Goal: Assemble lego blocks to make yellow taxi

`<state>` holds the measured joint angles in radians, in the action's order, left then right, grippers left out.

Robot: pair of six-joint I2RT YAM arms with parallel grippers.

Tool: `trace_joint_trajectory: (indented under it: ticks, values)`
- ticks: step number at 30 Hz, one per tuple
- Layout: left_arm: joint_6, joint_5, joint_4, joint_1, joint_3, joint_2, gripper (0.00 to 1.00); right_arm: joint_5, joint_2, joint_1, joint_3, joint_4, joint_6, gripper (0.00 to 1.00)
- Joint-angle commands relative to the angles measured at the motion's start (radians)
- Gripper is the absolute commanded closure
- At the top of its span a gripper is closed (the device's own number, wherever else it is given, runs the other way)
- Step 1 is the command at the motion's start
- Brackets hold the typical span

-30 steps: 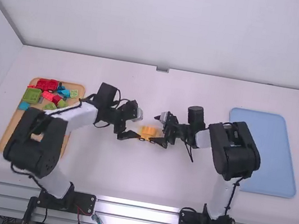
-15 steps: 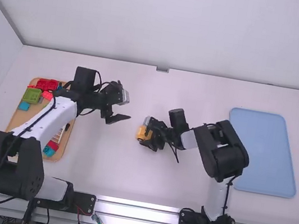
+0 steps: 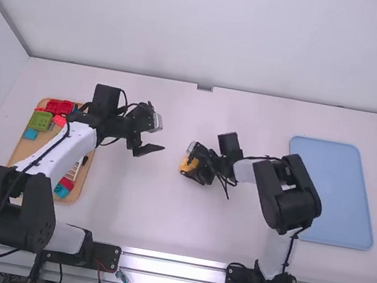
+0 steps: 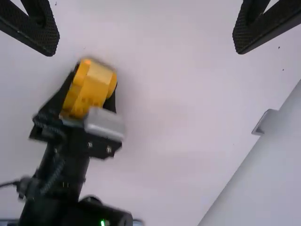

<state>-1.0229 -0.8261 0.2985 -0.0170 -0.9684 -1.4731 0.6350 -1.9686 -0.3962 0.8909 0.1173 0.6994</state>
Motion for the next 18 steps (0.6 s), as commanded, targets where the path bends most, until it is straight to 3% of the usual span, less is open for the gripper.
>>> trace_joint_trajectory:
  ticks: [1, 6, 9, 10, 11, 18]
  values:
    - [-0.022, -0.026, -0.006, 0.002, 0.005, 0.018, 0.01, -0.094, 0.143, 0.075, 0.059, -0.119, 0.063, 0.45]
    - [-0.022, -0.019, -0.031, 0.002, 0.005, 0.010, 0.01, -0.249, 0.282, 0.221, 0.094, -0.269, 0.076, 0.48]
    - [-0.022, -0.018, -0.073, 0.002, 0.005, -0.006, 0.01, -0.330, 0.360, 0.377, 0.094, -0.316, 0.020, 0.49]
    - [-0.022, -0.018, -0.076, 0.002, 0.005, -0.007, 0.01, -0.330, 0.364, 0.394, 0.094, -0.319, 0.017, 0.49]
    - [-0.022, -0.017, -0.087, 0.002, 0.005, -0.008, 0.01, -0.327, 0.368, 0.472, 0.094, -0.325, 0.001, 0.49]
    - [-0.022, 0.027, -0.121, 0.002, 0.005, -0.008, 0.01, -0.307, 0.304, 0.779, 0.055, -0.244, -0.130, 0.48]
